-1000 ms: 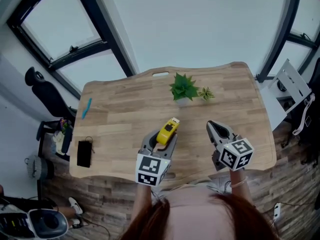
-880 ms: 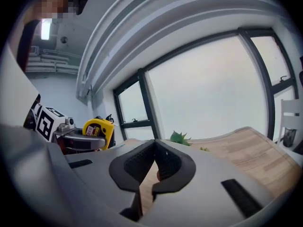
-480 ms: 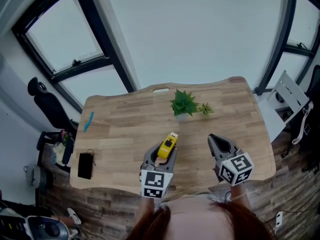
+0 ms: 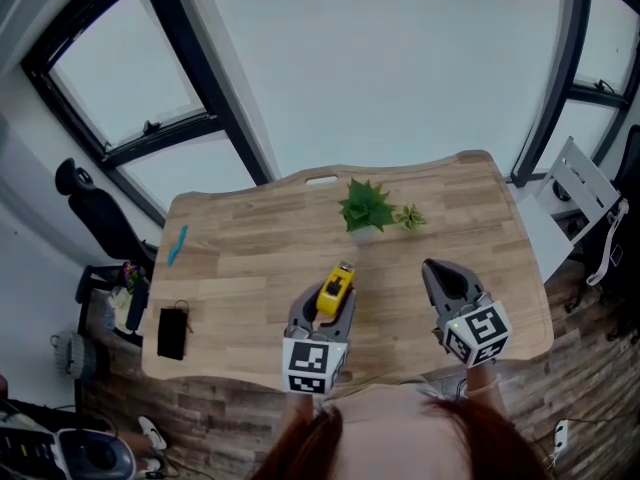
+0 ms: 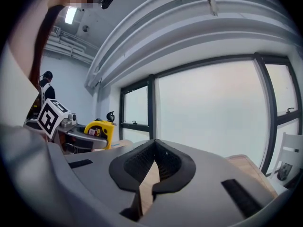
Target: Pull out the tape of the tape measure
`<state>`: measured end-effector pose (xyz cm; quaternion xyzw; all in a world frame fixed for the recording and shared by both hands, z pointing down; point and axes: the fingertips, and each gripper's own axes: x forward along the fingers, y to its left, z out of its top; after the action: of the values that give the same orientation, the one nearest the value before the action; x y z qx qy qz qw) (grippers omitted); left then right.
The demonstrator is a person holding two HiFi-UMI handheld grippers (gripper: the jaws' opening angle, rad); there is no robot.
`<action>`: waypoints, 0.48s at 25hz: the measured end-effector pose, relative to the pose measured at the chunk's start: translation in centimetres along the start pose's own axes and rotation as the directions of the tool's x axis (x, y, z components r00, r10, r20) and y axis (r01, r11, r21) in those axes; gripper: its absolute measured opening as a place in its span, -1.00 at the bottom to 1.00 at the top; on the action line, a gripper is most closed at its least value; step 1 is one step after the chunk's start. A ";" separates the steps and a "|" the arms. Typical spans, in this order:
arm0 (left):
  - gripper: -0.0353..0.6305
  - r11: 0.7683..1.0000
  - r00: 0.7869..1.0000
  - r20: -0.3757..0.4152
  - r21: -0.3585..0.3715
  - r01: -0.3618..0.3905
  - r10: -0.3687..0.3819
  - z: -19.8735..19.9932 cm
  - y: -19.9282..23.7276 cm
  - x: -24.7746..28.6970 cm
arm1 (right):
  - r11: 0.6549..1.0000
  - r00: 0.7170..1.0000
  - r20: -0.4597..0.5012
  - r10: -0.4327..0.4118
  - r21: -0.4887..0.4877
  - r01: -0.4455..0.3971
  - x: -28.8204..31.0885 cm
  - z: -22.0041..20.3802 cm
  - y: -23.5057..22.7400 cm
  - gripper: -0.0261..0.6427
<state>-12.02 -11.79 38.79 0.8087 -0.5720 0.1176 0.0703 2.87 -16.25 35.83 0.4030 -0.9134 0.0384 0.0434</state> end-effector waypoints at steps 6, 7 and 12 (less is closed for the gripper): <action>-0.40 1.000 1.000 -0.003 0.000 0.008 -0.008 0.0 0.2 0.8 | 0.999 0.999 -0.023 0.026 -0.025 -0.027 0.7 -0.4 -0.2 -0.92; -0.40 1.000 1.000 -0.006 0.000 0.006 -0.006 -0.1 0.3 0.9 | 0.999 0.999 -0.025 0.028 -0.034 -0.029 0.8 -0.4 -0.3 -0.92; -0.40 1.000 1.000 -0.005 -0.003 0.005 -0.005 0.3 0.6 1.8 | 0.998 0.999 -0.027 0.037 -0.048 -0.039 1.5 -0.3 -0.6 -0.92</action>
<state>-11.96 -13.71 38.96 0.8098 -0.5700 0.1185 0.0731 2.32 -17.67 36.32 0.3838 -0.9209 0.0224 0.0642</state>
